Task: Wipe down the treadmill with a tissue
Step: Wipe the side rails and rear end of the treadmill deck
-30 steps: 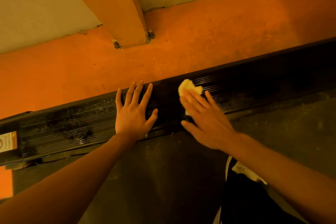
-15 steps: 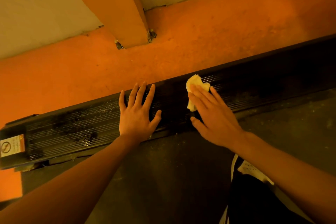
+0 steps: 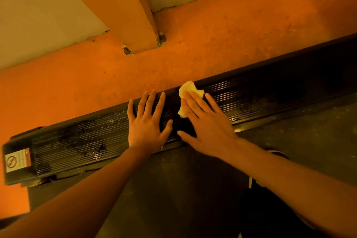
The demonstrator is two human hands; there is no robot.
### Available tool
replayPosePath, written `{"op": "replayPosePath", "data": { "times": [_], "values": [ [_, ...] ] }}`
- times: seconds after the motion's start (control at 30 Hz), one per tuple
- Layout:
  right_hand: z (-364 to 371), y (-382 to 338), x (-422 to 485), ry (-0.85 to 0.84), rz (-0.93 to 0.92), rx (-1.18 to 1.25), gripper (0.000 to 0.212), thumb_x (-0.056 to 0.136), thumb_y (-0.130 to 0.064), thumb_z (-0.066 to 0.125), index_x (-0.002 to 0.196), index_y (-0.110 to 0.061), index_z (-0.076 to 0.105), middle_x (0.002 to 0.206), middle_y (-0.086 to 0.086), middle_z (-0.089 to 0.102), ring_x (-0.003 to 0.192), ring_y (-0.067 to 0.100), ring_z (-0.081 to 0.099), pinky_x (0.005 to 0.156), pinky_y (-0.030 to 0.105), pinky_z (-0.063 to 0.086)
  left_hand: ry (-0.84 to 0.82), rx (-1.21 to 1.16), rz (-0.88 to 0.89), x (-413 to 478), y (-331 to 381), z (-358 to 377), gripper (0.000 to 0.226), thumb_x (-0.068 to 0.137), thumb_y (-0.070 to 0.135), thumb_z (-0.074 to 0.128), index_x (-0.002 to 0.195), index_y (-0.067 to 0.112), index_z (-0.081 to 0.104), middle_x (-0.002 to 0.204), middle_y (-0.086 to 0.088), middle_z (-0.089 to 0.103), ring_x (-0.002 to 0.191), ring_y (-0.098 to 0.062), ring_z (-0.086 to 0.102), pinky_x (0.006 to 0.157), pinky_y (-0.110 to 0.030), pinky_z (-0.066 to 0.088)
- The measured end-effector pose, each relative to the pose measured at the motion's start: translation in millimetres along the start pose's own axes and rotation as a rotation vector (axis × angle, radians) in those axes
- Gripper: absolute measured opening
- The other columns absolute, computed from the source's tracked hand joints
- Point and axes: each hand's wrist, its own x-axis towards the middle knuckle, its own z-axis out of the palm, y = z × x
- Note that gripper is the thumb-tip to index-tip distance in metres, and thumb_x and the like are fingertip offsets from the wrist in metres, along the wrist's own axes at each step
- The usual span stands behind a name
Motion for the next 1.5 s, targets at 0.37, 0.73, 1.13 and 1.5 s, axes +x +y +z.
{"op": "replayPosePath", "data": {
  "times": [0.37,0.73,1.13,1.5],
  "values": [
    [-13.6,84.3,-27.3,0.048,0.39,0.052,0.101,0.098,-0.077,0.014,0.163,0.0,0.015,0.172,0.02,0.01,0.16,0.033,0.006,0.13,0.051,0.007,-0.003,-0.002,-0.003,-1.0,-0.7,0.1,0.077,0.101,0.062,0.031,0.166,0.023,0.017,0.171,-0.008,0.02,0.159,-0.029,0.013,0.124,-0.065,0.007],
    [6.8,12.9,-41.6,-0.053,-0.047,-0.009,0.095,0.099,-0.077,0.008,0.165,-0.009,0.009,0.173,0.01,-0.002,0.16,0.024,-0.009,0.129,0.049,0.008,0.02,-0.018,0.002,-0.4,-0.7,-2.1,0.076,0.1,0.061,0.032,0.165,0.022,0.022,0.17,-0.009,0.025,0.158,-0.03,0.018,0.123,-0.064,0.011],
    [-5.7,44.9,-51.6,-0.001,0.368,0.114,0.099,0.097,-0.079,0.005,0.165,-0.006,0.01,0.173,0.016,0.003,0.16,0.031,-0.005,0.129,0.054,0.003,0.008,-0.033,-0.002,-1.3,-1.3,-1.7,0.075,0.101,0.061,0.03,0.166,0.024,0.019,0.17,-0.008,0.023,0.159,-0.029,0.016,0.124,-0.064,0.009],
    [1.6,84.5,-117.0,-0.113,0.312,0.038,0.097,0.095,-0.081,-0.002,0.166,-0.014,0.005,0.174,0.007,-0.003,0.16,0.023,-0.007,0.129,0.055,0.005,0.03,-0.05,-0.001,-0.6,-2.4,-0.3,0.074,0.101,0.06,0.031,0.166,0.025,0.02,0.17,-0.007,0.024,0.158,-0.029,0.018,0.124,-0.062,0.01]
  ]
}}
